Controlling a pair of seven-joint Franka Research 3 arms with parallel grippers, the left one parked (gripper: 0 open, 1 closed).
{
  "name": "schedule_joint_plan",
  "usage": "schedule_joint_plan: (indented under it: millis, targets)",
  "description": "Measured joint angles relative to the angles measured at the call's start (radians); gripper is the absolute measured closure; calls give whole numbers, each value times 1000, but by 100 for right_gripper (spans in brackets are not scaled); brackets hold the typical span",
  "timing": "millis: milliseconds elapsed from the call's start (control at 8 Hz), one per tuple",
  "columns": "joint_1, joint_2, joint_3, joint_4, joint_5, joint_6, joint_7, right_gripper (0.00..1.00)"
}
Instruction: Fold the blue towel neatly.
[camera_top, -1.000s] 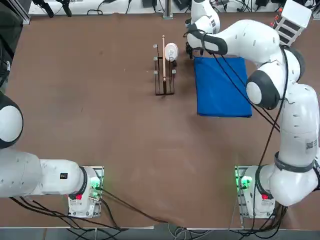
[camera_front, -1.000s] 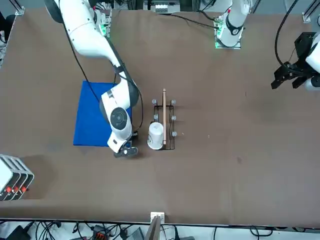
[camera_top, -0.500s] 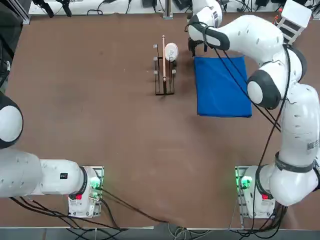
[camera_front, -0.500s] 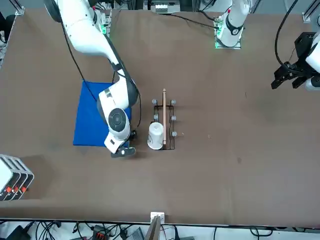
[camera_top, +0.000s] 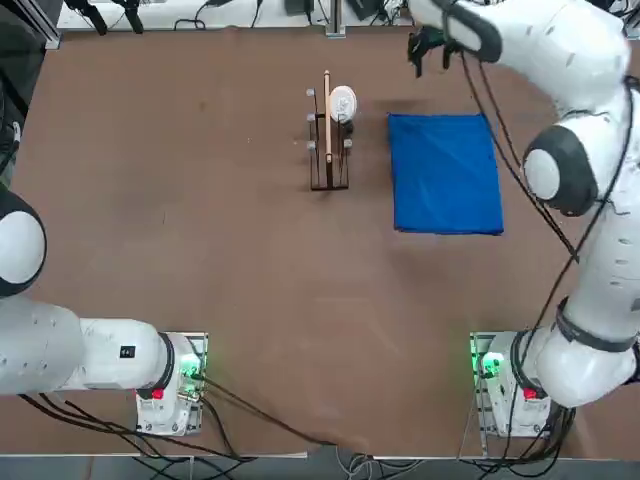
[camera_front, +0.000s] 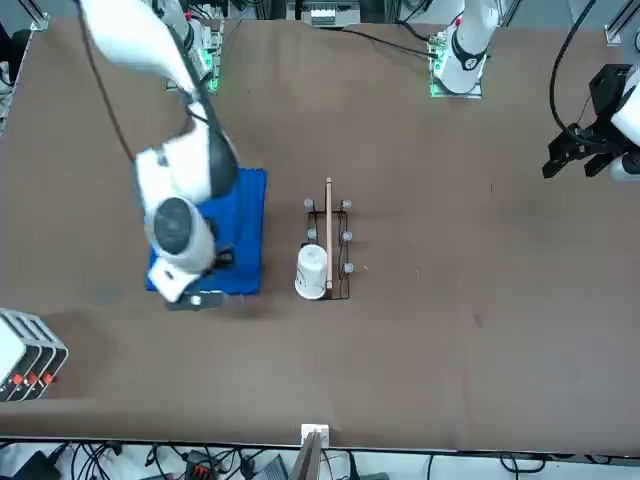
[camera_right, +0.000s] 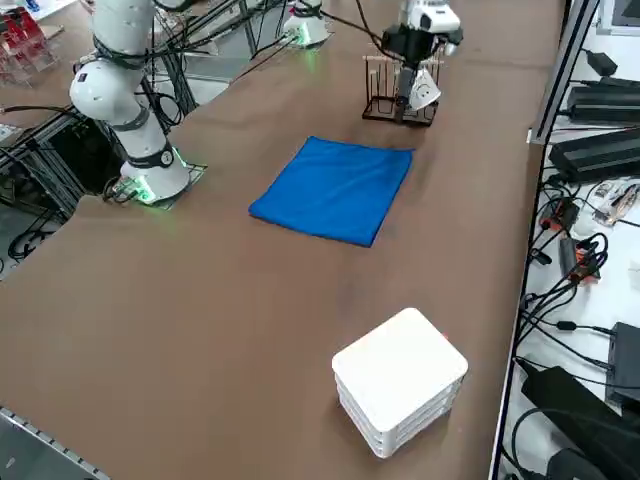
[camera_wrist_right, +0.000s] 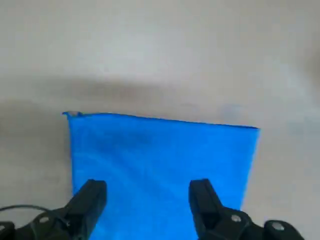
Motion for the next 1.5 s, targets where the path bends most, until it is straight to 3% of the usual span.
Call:
schedule_joint_plan:
  millis: [375, 875, 1500]
  targets:
    - [-128, -151, 0, -105, 1, -6, -148, 0]
    - [-277, -296, 0, -217, 3, -6, -291, 0]
    - [-430, -446, -1, -262, 166, -84, -412, 0]
